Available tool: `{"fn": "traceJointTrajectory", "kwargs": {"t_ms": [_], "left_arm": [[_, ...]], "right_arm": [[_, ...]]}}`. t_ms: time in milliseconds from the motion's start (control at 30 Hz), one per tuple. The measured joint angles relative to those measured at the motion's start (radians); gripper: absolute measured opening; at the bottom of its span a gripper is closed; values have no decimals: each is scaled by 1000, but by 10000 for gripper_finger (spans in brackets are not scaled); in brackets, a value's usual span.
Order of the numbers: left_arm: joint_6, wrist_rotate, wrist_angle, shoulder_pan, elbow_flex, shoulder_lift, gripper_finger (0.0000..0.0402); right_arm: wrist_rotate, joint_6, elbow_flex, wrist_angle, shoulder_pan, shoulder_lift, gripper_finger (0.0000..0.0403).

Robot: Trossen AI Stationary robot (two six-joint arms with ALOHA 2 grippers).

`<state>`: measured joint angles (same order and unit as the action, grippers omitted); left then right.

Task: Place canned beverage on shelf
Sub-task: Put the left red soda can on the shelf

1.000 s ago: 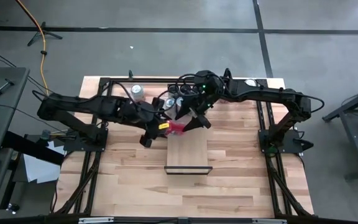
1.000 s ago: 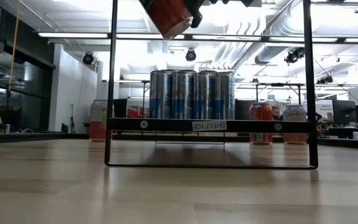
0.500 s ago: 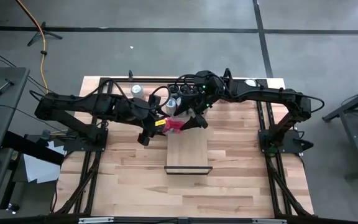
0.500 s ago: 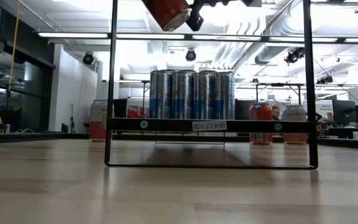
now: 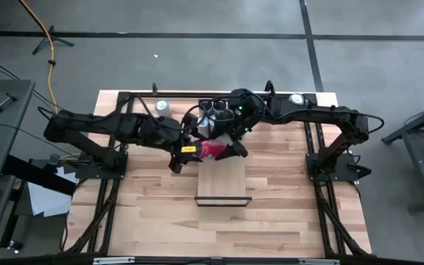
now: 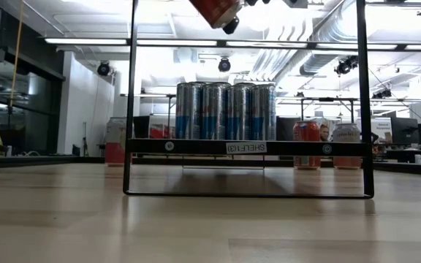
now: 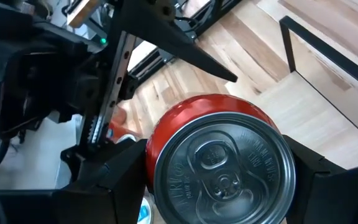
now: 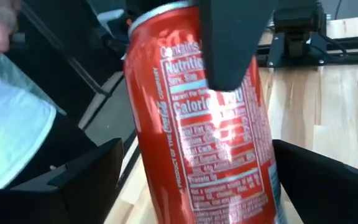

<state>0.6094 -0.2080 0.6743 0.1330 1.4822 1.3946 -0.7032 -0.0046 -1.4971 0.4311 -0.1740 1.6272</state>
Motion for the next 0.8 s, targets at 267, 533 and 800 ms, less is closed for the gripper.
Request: {"fn": "traceJointTrajectory", "kwargs": {"t_ms": [267, 533, 800], "left_arm": [[39, 7, -30, 2, 0, 9, 232], [58, 25, -53, 1, 0, 14, 232], [58, 25, -50, 1, 0, 16, 251]], "right_arm": [[11, -19, -2, 9, 37, 5, 382], [-1, 23, -2, 15, 43, 16, 327], [-3, 26, -1, 27, 43, 15, 291]]}}
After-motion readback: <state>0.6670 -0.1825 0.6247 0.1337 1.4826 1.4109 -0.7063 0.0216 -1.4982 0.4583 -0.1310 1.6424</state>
